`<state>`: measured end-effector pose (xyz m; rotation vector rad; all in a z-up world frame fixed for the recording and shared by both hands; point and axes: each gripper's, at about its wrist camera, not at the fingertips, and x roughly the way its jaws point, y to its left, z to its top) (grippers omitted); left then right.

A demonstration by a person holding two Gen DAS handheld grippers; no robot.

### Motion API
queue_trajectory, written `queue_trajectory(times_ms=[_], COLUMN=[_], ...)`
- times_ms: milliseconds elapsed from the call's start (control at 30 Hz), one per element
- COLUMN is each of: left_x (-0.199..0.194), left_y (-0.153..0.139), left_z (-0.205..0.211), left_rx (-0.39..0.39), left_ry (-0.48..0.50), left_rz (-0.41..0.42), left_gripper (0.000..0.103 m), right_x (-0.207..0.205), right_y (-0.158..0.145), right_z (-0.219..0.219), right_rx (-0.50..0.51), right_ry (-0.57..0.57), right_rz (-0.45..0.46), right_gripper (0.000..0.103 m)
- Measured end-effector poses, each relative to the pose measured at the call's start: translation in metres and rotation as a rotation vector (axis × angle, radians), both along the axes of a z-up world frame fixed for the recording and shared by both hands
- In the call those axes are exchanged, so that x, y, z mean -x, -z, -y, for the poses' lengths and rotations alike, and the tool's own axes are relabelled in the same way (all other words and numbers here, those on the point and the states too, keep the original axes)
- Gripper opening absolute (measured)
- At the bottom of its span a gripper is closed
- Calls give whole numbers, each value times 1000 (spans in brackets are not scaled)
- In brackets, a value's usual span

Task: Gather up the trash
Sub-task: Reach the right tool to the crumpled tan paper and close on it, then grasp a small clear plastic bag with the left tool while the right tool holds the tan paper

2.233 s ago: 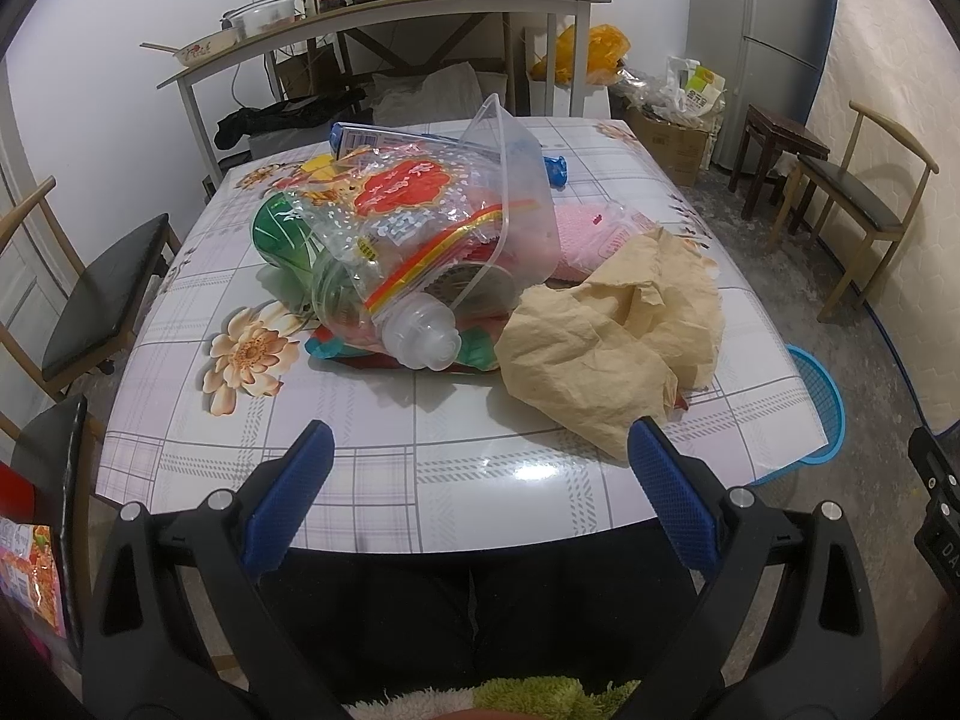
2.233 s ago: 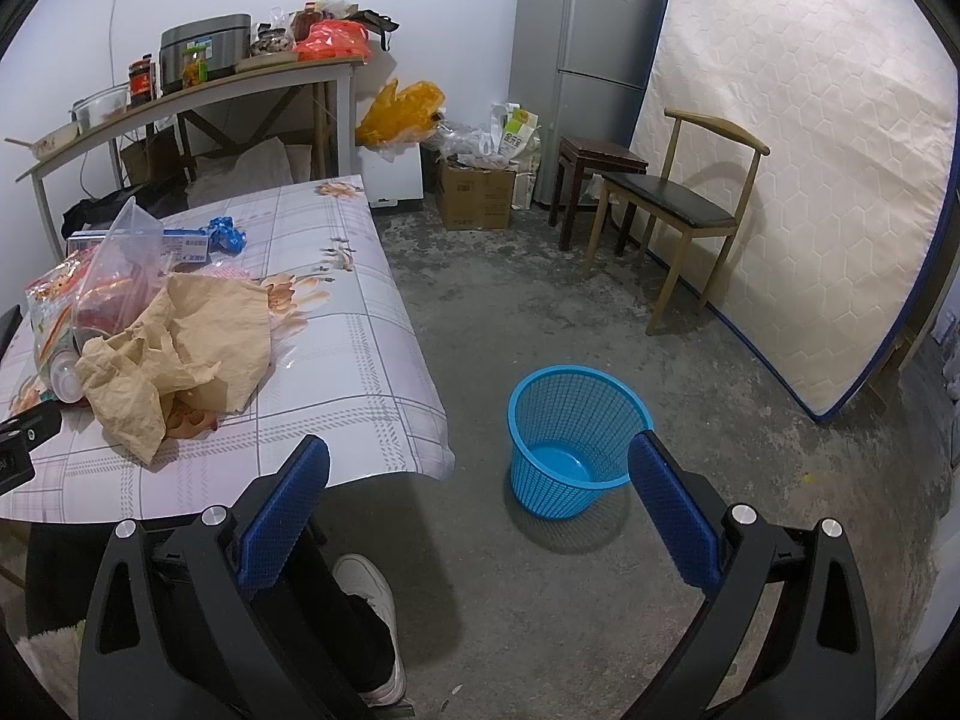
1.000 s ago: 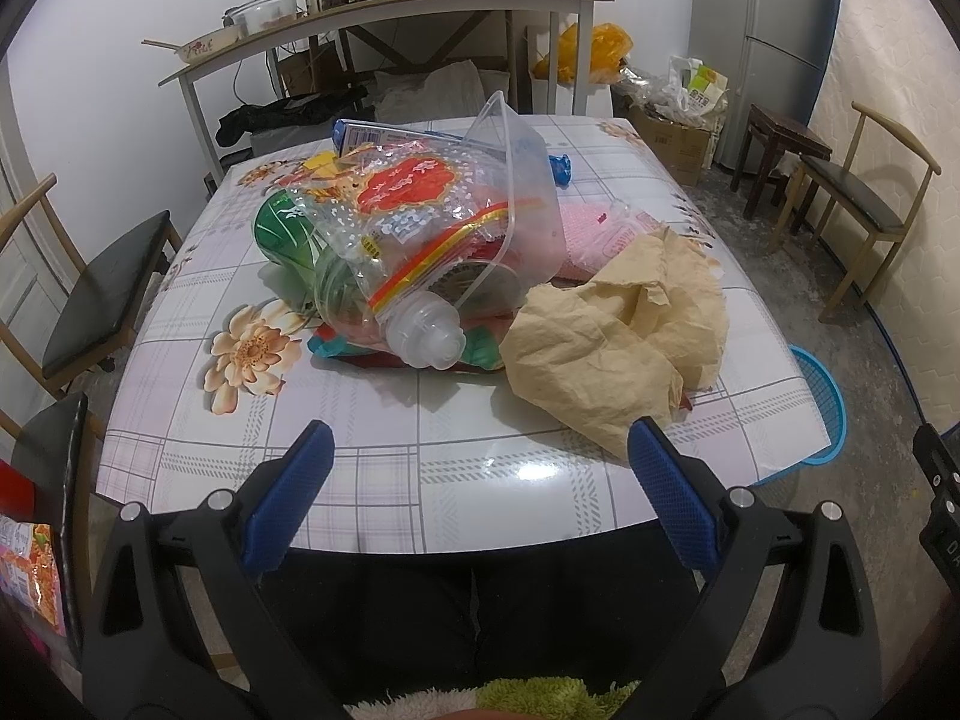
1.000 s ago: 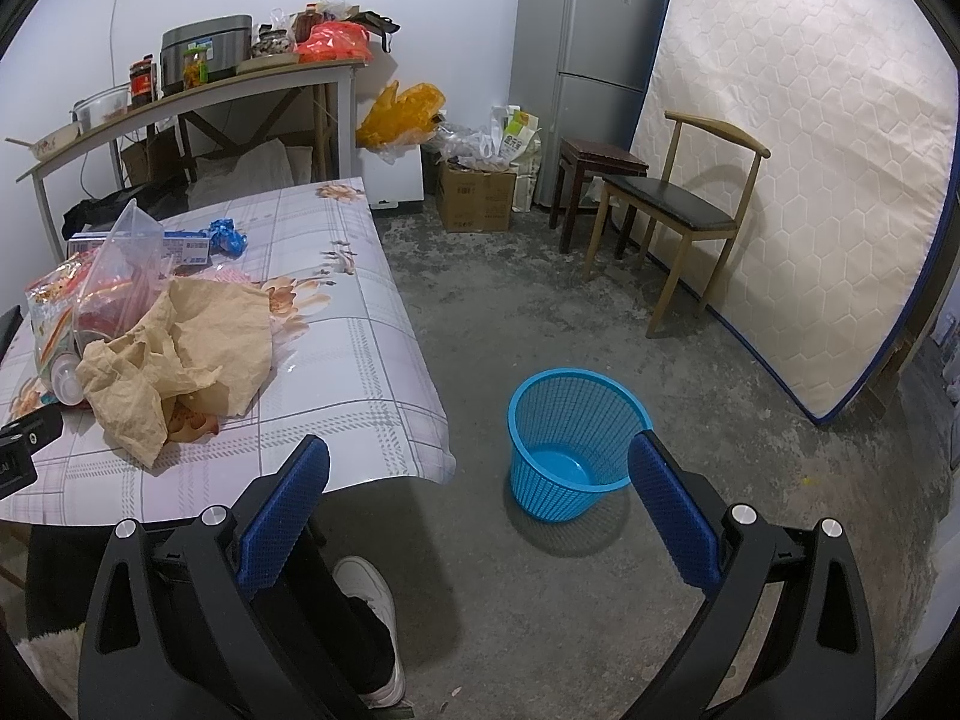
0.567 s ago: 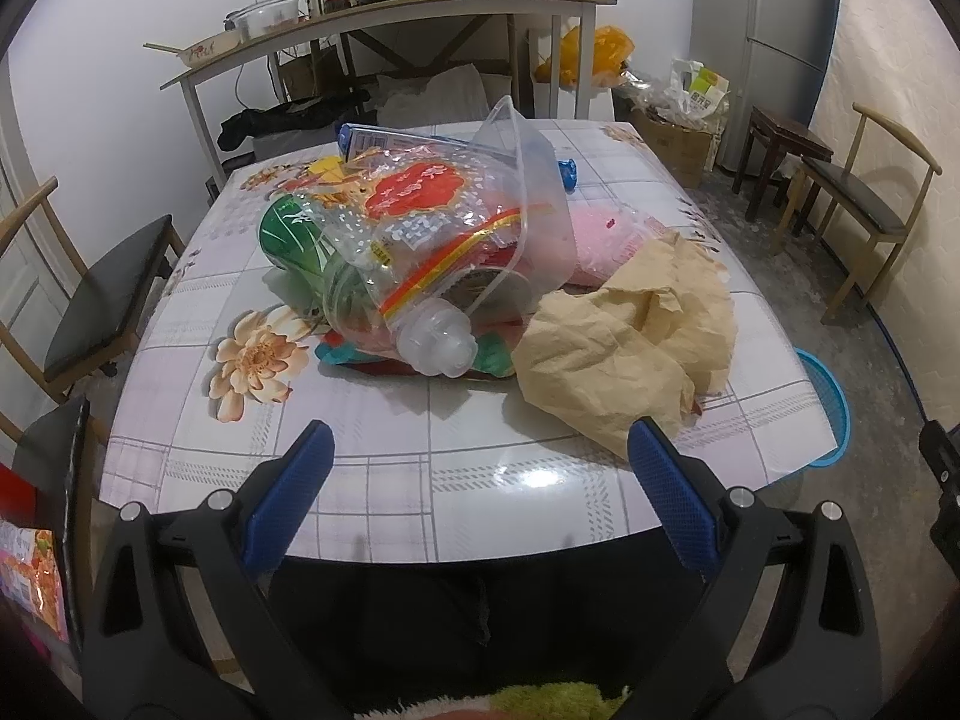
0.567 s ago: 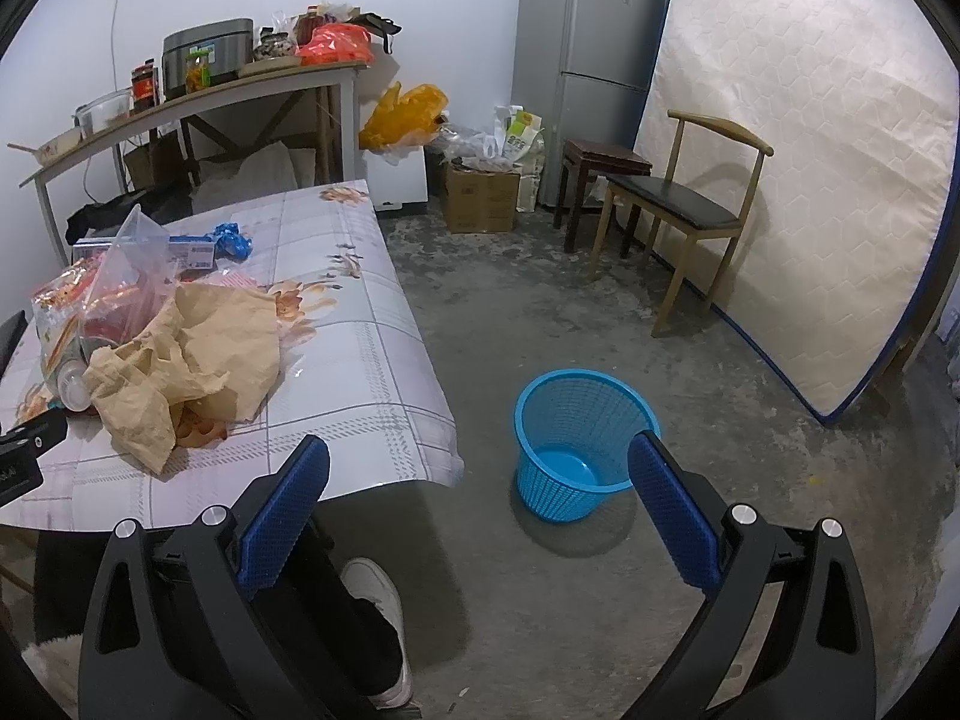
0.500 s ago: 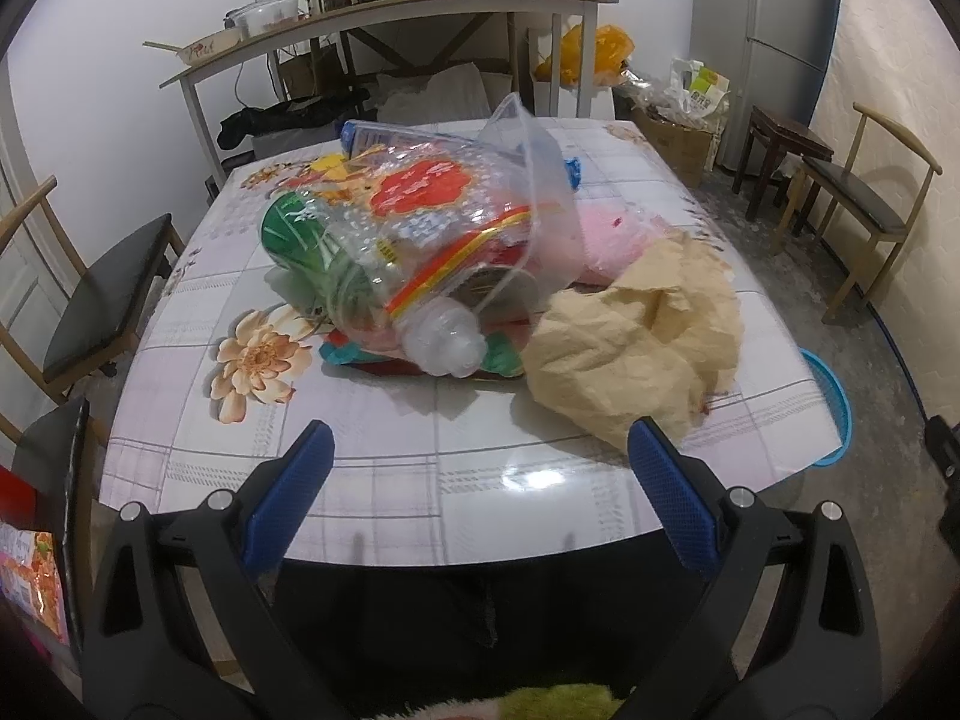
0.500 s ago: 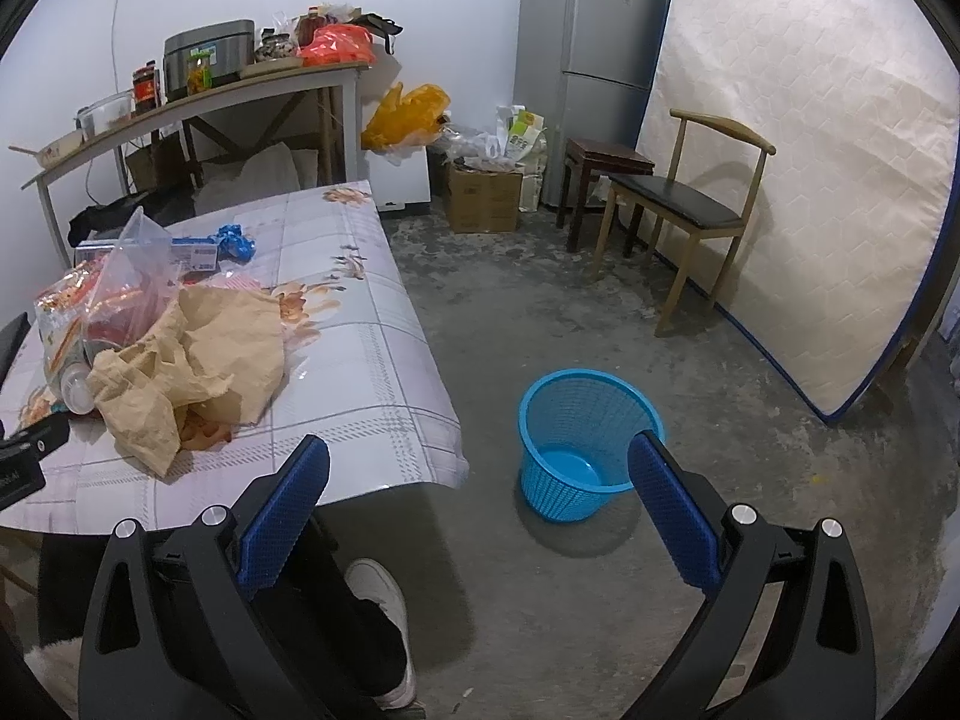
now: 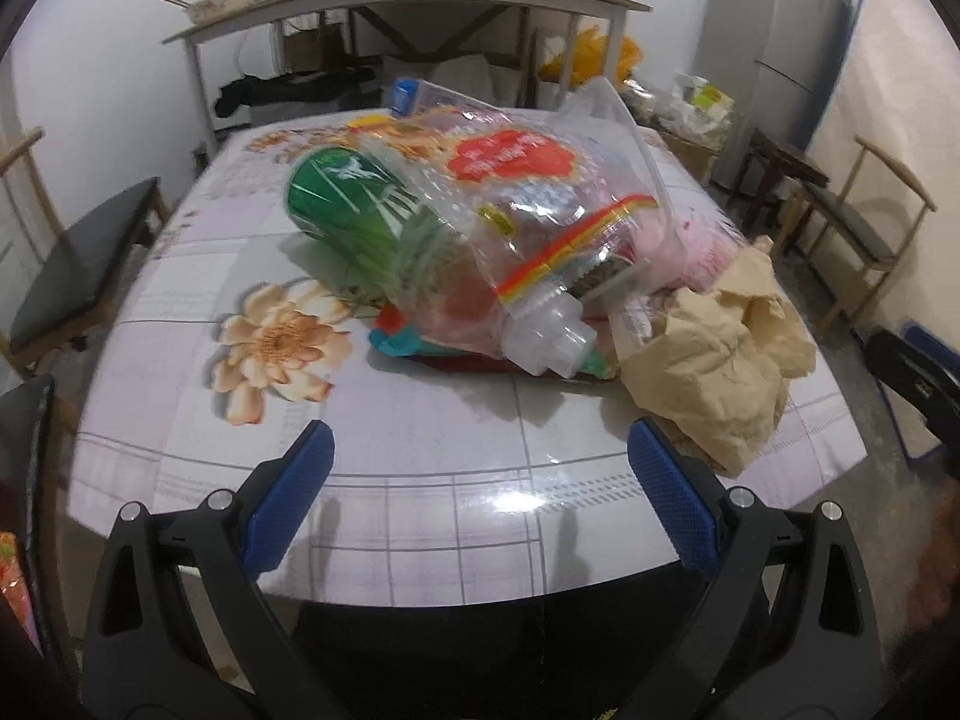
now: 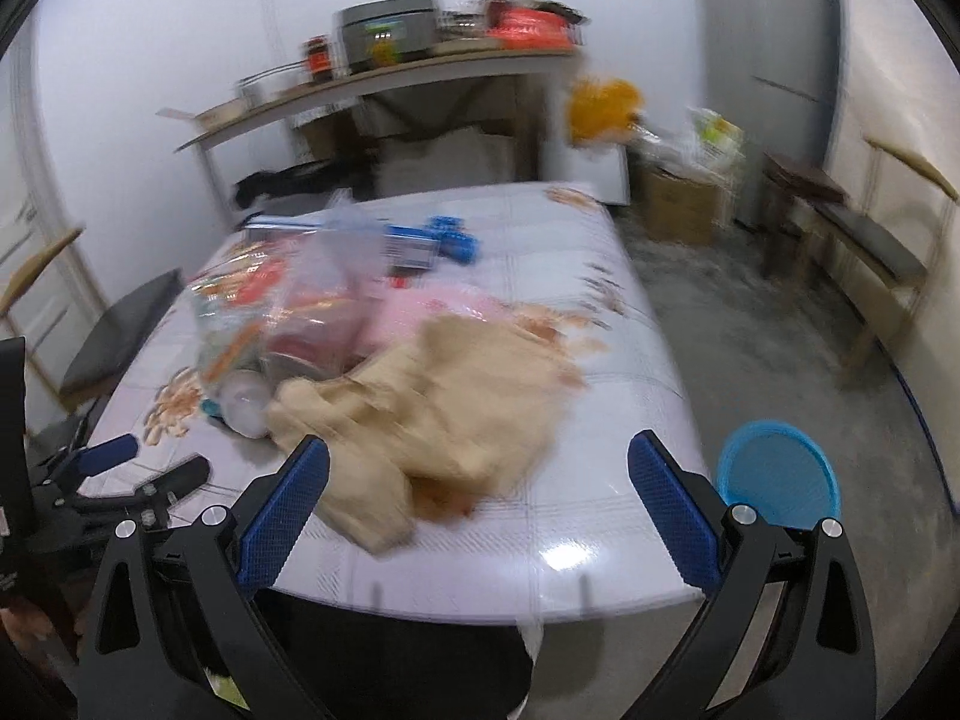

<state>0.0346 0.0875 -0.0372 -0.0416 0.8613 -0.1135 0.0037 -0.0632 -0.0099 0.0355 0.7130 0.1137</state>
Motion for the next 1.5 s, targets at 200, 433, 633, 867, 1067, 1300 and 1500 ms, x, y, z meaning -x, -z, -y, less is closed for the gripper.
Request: queue_trajectory(times_ms=[200, 433, 633, 867, 1067, 1300, 1500], left_x=[-10, -14, -11, 1, 12, 18, 3], left_y=[13, 19, 18, 10, 1, -12, -18], left_z=[1, 1, 3, 20, 32, 47, 76], left_rx=[62, 160, 188, 164, 147, 153, 171], left_ry=[78, 170, 225, 300, 327, 374, 442], left_rz=[-14, 37, 115, 166, 204, 247, 212], left_gripper=[94, 94, 94, 94, 94, 94, 72], right_x=[-42, -58, -56, -40, -17, 14, 34], right_y=[28, 63, 67, 62, 47, 29, 31], right_z=[-31, -22, -7, 13, 38, 75, 113], right_rx=[118, 77, 3, -73, -175, -239, -301], right_ry=[-159, -128, -69, -8, 27, 94, 180], right_rz=[-46, -160, -168, -140, -85, -13, 16], right_gripper=[97, 89, 55, 15, 7, 6, 6])
